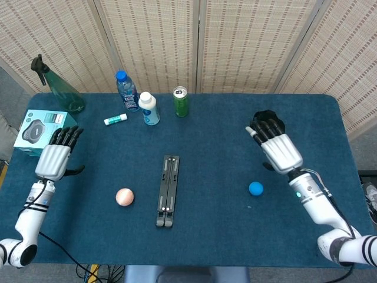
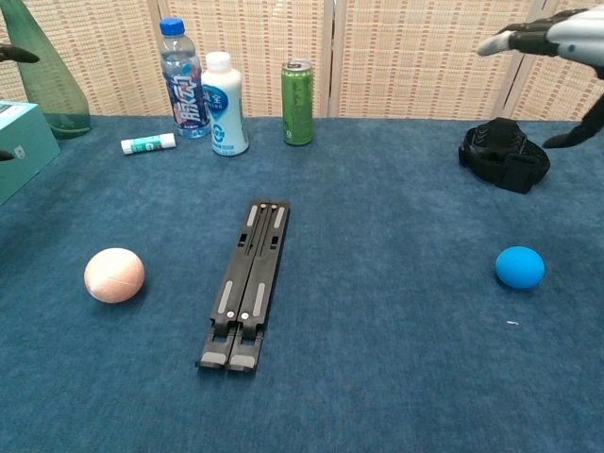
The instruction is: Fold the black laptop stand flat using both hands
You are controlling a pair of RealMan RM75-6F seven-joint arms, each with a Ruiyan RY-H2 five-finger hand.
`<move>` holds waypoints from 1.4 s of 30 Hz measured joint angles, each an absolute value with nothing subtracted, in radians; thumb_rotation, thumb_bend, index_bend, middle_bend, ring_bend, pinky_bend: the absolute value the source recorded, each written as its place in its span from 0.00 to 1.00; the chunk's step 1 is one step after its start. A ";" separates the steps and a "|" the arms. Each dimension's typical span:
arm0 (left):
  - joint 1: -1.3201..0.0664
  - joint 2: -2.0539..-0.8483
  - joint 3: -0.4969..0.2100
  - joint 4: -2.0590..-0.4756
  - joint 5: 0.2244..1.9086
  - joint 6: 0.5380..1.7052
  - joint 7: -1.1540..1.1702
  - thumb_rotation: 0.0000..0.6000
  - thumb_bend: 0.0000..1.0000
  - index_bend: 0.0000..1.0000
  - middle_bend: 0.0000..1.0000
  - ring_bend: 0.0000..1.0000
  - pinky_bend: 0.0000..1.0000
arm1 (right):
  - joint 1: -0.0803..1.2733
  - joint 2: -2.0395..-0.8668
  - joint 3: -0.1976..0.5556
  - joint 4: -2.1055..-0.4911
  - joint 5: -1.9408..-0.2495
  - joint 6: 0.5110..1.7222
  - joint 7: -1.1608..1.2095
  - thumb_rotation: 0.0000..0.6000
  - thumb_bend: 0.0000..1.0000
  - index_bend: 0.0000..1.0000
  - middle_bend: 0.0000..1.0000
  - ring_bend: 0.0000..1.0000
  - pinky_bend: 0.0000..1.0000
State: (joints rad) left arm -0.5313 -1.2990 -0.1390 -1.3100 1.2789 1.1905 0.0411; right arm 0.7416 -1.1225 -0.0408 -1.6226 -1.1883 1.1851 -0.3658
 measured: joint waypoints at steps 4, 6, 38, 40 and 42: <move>-0.473 -1.264 -0.135 -1.373 1.240 1.237 0.092 1.00 0.14 0.00 0.02 0.00 0.00 | 0.665 -1.093 -0.042 -1.673 -1.155 1.245 -0.389 1.00 0.09 0.00 0.03 0.00 0.00; -0.440 -1.249 -0.132 -1.405 1.221 1.266 0.116 1.00 0.14 0.00 0.02 0.00 0.00 | 0.626 -1.082 -0.045 -1.693 -1.146 1.273 -0.397 1.00 0.09 0.00 0.03 0.00 0.00; -0.259 -1.189 -0.086 -1.641 1.309 1.439 0.232 1.00 0.14 0.00 0.02 0.00 0.00 | 0.289 -1.065 -0.062 -1.832 -1.296 1.502 -0.432 1.00 0.09 0.00 0.03 0.00 0.00; -0.259 -1.193 -0.088 -1.653 1.310 1.439 0.242 1.00 0.14 0.00 0.02 0.00 0.00 | 0.261 -1.067 -0.066 -1.846 -1.309 1.533 -0.443 1.00 0.09 0.00 0.03 0.00 0.00; -0.256 -1.200 -0.089 -1.659 1.312 1.439 0.248 1.00 0.14 0.00 0.02 0.00 0.00 | 0.234 -1.068 -0.068 -1.860 -1.321 1.564 -0.452 1.00 0.09 0.00 0.03 0.00 0.00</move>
